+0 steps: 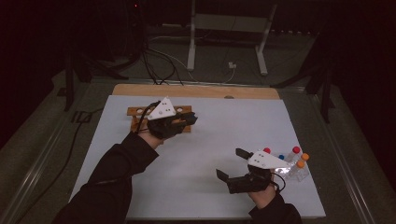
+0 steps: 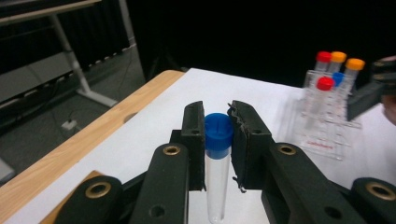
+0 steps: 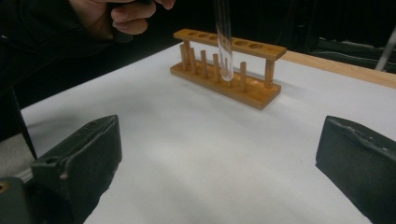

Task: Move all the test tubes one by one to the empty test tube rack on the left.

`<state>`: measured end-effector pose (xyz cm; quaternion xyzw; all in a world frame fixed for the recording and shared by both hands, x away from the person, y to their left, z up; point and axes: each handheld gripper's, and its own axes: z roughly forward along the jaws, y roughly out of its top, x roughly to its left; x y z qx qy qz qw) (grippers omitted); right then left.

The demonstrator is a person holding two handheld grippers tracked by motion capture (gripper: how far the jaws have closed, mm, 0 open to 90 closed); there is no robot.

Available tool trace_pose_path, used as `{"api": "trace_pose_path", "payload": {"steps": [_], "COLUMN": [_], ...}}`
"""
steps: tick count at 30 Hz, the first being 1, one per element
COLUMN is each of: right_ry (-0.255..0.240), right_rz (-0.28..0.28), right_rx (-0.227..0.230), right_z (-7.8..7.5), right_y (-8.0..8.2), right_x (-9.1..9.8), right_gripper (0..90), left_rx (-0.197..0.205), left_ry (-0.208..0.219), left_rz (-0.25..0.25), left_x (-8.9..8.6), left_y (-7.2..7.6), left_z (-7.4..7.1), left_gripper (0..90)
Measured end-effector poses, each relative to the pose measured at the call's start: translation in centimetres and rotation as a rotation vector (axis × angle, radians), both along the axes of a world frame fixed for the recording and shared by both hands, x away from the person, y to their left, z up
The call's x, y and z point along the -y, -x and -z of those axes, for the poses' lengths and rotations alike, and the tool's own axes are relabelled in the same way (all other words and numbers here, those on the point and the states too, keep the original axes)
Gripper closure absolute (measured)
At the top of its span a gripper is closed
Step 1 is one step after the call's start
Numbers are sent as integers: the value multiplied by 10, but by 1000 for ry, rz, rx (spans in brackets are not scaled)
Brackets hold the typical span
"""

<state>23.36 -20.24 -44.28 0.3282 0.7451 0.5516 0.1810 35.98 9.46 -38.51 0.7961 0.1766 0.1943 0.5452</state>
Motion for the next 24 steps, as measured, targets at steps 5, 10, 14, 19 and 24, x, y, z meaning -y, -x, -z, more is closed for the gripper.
{"api": "trace_pose_path", "payload": {"steps": [5, 10, 14, 19, 24], "right_ry": [8, 3, -1, 1, -1], "right_rz": [-7, -3, -5, -1, -6], "right_rx": [4, 11, 18, 16, 20], "right_z": [1, 0, 0, 0, 0], "right_y": [1, 2, 3, 3, 4], "right_x": [0, 1, 1, 1, 2], "right_gripper": [0, 0, 0, 0, 0], "left_rx": [8, -14, -17, 3, -3], "left_ry": [1, 24, 19, 7, 12], "left_rz": [-58, -113, -162, -225, -283], "left_x": [-5, -13, -16, -19, -19], "left_y": [-14, -34, -51, -70, -87], "left_z": [-5, -9, -9, -7, 3], "left_gripper": [778, 778, 778, 777, 777]}}
